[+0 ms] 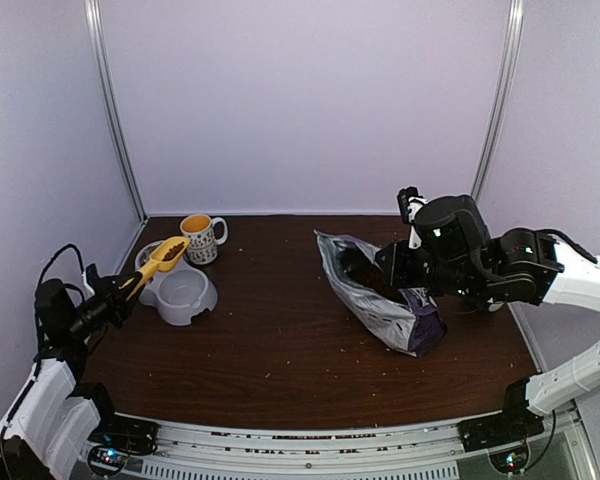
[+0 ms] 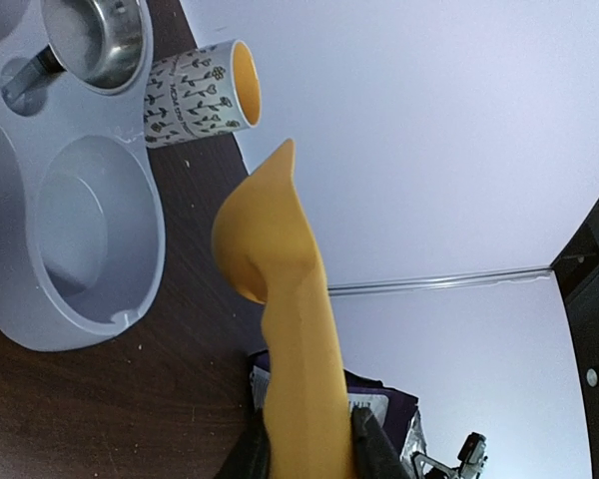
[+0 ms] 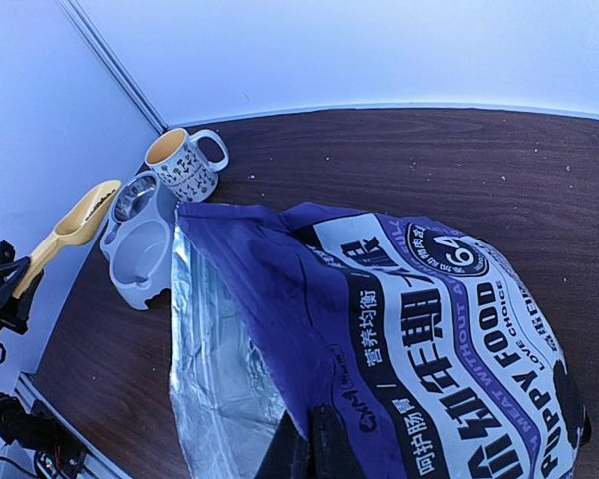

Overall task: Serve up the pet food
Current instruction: Place the pet food in the corner of the board.

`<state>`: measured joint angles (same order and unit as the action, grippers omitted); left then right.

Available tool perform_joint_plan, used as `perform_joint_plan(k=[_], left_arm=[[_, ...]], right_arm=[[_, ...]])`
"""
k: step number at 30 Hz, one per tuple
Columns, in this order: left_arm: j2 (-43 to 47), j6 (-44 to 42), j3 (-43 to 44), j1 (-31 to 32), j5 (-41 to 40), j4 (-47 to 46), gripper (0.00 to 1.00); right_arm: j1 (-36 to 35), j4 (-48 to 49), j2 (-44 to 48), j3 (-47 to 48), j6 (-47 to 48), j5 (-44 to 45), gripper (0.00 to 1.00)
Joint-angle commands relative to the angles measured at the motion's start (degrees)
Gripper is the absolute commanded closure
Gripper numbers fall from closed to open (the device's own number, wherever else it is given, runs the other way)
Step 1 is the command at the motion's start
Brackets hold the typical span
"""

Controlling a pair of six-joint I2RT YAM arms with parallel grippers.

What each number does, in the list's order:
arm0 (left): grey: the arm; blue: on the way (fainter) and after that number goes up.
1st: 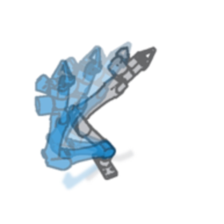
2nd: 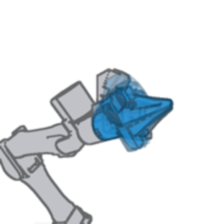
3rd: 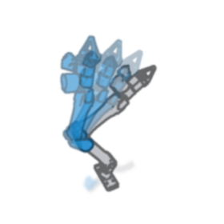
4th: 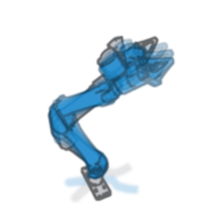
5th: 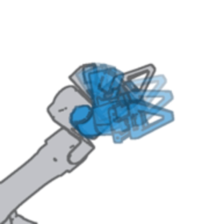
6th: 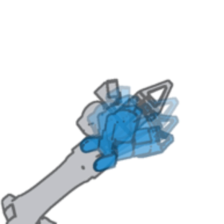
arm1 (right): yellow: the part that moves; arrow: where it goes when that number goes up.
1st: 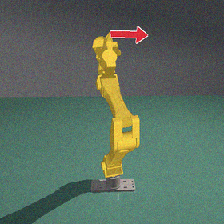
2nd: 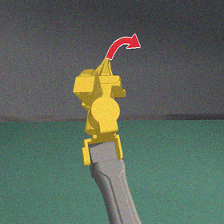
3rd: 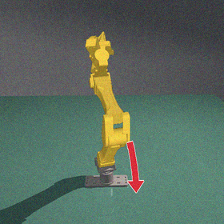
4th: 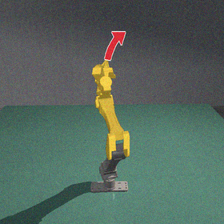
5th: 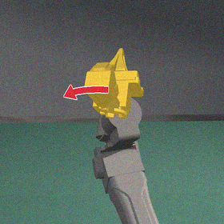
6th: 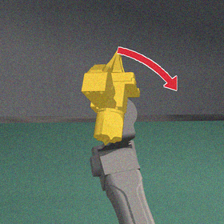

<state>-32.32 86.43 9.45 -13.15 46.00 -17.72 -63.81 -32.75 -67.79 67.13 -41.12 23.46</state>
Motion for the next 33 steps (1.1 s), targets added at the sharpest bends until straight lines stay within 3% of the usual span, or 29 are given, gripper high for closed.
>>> perform_joint_plan(k=[1,15,33], left_arm=[[-0.1,-4.7,0.2,-5.2,3.7,1.7,0.89],[-8.4,-16.5,6.4,-15.6,3.2,9.5,0.88],[-18.2,-25.9,17.3,-16.4,-0.7,19.1,0.89]], right_arm=[[0.3,0.1,0.9,1.6,0.8,1.6,1.0],[0.4,0.2,2.6,0.2,1.0,2.3,1.0],[0.4,0.9,2.8,-0.7,1.0,2.6,1.0]])
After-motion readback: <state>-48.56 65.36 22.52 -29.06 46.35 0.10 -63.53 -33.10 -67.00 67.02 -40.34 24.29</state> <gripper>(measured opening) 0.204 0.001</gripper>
